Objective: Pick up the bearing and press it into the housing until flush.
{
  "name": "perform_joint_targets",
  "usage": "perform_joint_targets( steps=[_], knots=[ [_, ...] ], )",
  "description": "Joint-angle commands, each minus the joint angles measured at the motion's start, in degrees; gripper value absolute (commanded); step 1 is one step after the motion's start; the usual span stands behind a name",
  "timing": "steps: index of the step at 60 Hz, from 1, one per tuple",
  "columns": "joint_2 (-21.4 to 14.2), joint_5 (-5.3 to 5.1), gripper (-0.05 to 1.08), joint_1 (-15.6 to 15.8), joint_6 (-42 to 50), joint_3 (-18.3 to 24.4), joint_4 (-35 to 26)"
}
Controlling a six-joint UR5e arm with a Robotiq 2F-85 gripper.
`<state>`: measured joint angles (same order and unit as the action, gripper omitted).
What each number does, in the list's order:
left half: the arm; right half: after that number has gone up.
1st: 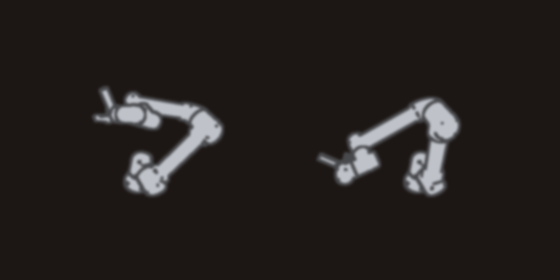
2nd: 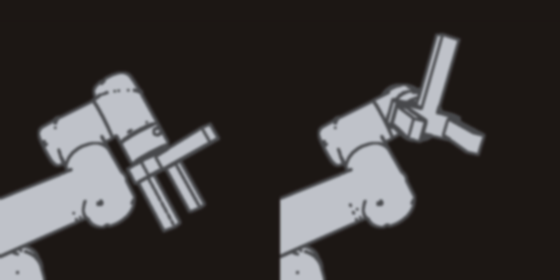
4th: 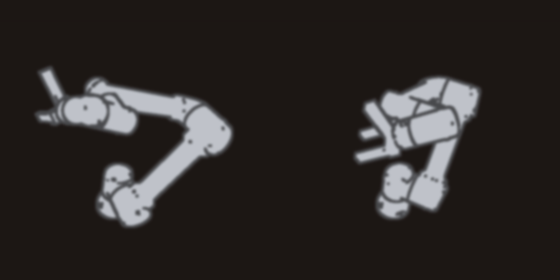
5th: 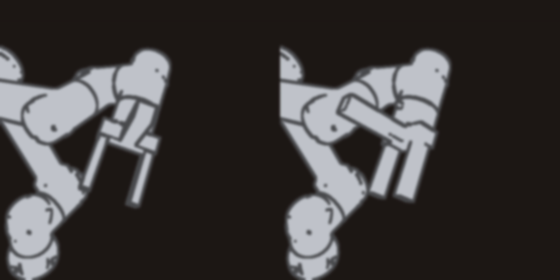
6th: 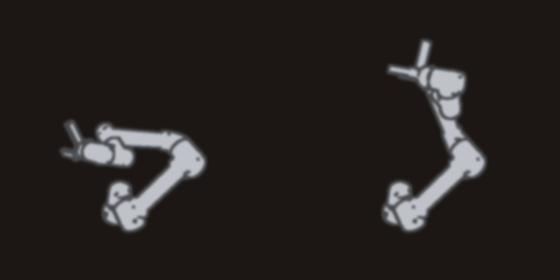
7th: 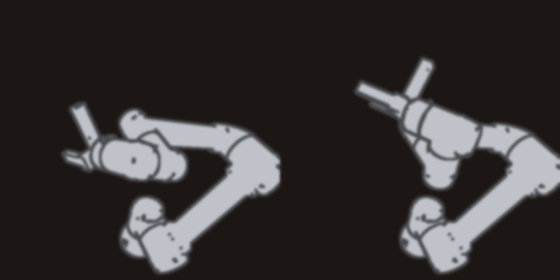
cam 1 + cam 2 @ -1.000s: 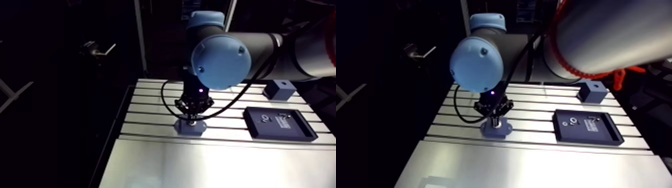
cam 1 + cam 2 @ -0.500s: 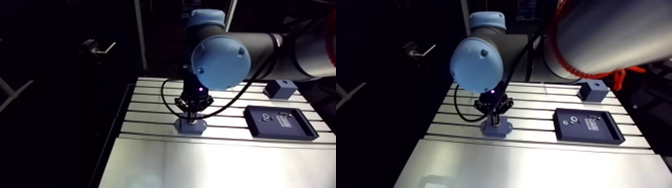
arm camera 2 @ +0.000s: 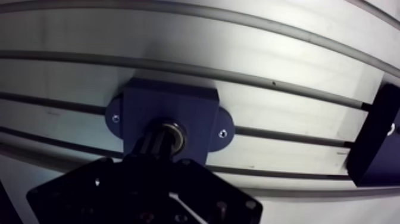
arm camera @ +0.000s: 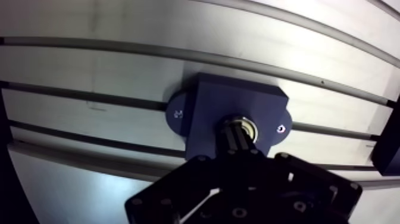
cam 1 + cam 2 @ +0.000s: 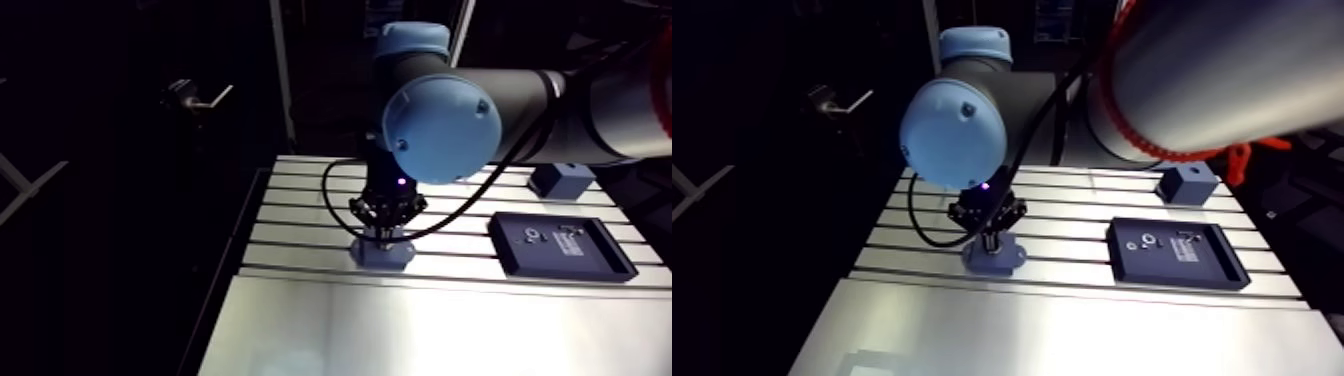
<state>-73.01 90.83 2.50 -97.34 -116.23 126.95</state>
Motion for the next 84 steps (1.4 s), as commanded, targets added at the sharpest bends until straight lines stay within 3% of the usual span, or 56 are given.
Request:
perform_joint_targets(
  steps=[1, 84],
  knots=[
    [-0.2, 0.01, 1.06, 0.1, 0.0, 0.0, 0.0],
    [-0.4, 0.18, 1.06, -0.6, -0.1, -0.4, 0.0]
  ],
)
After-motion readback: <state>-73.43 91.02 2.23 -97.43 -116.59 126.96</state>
